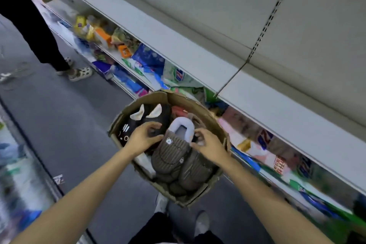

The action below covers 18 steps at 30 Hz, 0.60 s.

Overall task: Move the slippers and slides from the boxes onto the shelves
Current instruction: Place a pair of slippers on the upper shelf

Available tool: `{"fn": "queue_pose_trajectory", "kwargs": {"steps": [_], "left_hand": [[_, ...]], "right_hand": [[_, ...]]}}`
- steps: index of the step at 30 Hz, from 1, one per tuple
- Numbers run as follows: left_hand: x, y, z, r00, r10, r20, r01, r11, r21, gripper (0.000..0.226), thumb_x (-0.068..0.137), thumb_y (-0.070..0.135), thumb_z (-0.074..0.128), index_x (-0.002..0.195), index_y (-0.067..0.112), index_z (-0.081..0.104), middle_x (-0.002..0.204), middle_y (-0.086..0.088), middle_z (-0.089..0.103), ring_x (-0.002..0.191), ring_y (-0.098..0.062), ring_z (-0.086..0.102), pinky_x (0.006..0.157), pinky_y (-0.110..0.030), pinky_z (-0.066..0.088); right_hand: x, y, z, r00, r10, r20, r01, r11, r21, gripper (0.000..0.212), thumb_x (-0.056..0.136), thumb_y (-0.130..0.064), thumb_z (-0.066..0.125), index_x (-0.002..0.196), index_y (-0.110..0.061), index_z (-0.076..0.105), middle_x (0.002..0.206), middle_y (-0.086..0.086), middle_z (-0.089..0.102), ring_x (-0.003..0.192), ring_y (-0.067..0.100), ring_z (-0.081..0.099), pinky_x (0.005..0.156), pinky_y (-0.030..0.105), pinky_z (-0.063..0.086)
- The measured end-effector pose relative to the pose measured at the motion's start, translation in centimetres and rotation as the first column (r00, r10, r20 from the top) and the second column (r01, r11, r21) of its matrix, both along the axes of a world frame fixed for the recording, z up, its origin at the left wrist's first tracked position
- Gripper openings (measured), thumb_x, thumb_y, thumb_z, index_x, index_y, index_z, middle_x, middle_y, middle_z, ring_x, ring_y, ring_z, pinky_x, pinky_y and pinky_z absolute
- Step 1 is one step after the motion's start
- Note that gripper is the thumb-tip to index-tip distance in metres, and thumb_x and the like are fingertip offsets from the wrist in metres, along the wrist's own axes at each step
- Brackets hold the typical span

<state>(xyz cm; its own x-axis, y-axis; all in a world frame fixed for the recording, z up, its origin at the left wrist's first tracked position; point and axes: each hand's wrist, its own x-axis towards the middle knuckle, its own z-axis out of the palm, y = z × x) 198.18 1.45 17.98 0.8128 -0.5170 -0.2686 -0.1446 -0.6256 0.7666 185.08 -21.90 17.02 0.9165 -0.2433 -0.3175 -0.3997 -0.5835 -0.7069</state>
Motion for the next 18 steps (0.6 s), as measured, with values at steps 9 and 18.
{"fn": "queue_pose_trajectory", "kwargs": {"steps": [9,18], "left_hand": [[-1.0,-2.4,-8.5,0.999,-0.029,0.035,0.018,0.959,0.284,0.052,0.082,0.033,0.072,0.130,0.016,0.061,0.126,-0.009,0.055,0.112,-0.035,0.055,0.101,-0.040,0.040],[-6.0,-3.3,-9.4,0.932,0.251,-0.261,-0.163,0.935,0.316,0.079,0.085,0.026,0.071,0.148,0.005,0.029,0.146,-0.015,0.025,0.126,-0.048,0.041,0.108,-0.050,0.036]], "right_hand": [[-2.9,1.5,-8.4,0.886,-0.269,-0.376,0.241,0.963,-0.123,0.059,0.086,-0.027,0.072,0.137,-0.010,0.049,0.140,0.011,0.053,0.132,0.030,0.046,0.110,0.037,0.037],[-2.2,1.5,-8.2,0.865,-0.294,-0.406,0.258,0.955,-0.144,0.023,0.089,-0.020,0.066,0.110,-0.010,0.063,0.118,0.012,0.063,0.113,0.030,0.055,0.089,0.034,0.045]]}}
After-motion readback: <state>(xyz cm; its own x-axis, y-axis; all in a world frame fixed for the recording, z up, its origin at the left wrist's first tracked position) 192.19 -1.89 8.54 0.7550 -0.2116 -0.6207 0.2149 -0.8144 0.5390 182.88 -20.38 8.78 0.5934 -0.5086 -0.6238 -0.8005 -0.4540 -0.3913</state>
